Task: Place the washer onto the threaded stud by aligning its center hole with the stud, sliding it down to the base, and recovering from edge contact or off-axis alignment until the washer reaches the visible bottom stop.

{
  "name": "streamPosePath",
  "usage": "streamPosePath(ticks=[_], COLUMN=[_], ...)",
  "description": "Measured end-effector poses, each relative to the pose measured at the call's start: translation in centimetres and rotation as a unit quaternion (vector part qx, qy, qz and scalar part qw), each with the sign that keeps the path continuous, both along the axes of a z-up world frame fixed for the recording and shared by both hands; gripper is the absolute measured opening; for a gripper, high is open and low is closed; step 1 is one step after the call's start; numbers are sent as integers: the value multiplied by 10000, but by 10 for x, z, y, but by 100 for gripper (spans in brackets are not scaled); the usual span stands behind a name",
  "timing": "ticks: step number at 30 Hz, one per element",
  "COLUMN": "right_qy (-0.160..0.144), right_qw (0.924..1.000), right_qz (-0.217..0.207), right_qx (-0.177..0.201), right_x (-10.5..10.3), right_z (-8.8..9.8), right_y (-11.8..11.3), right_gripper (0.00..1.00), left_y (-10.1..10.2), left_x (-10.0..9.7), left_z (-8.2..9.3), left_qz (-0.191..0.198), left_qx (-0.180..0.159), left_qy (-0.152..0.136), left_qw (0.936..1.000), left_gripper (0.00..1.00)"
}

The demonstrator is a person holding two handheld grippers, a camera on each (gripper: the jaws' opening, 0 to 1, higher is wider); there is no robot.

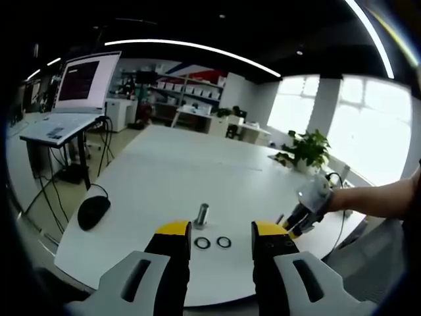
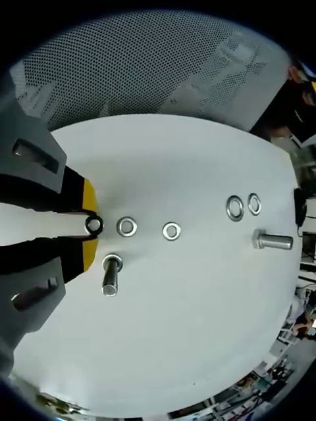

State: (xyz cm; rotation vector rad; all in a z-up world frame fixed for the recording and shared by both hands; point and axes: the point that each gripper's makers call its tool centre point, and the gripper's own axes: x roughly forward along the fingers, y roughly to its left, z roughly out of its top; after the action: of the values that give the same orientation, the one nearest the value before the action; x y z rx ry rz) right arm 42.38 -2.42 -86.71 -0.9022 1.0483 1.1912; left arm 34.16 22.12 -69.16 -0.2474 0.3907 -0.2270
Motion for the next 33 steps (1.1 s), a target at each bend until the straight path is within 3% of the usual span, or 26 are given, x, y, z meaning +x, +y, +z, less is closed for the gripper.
streamPosePath(ticks=[9,33], right_qy=[-9,165], right_qw=[10000,9995], right_qz=[-31,-128], right_qx=[42,236], right_x=[0,-8], right_z=[0,24], right_y=[-1,-1], right_gripper=[13,13], left_y=[0,0], left_x=[0,0], left_z=[0,1], left_qz=[2,3], left_qx=[4,-17], left_qy=[2,-26], left_qw=[10000,10000], left_gripper=[34,35])
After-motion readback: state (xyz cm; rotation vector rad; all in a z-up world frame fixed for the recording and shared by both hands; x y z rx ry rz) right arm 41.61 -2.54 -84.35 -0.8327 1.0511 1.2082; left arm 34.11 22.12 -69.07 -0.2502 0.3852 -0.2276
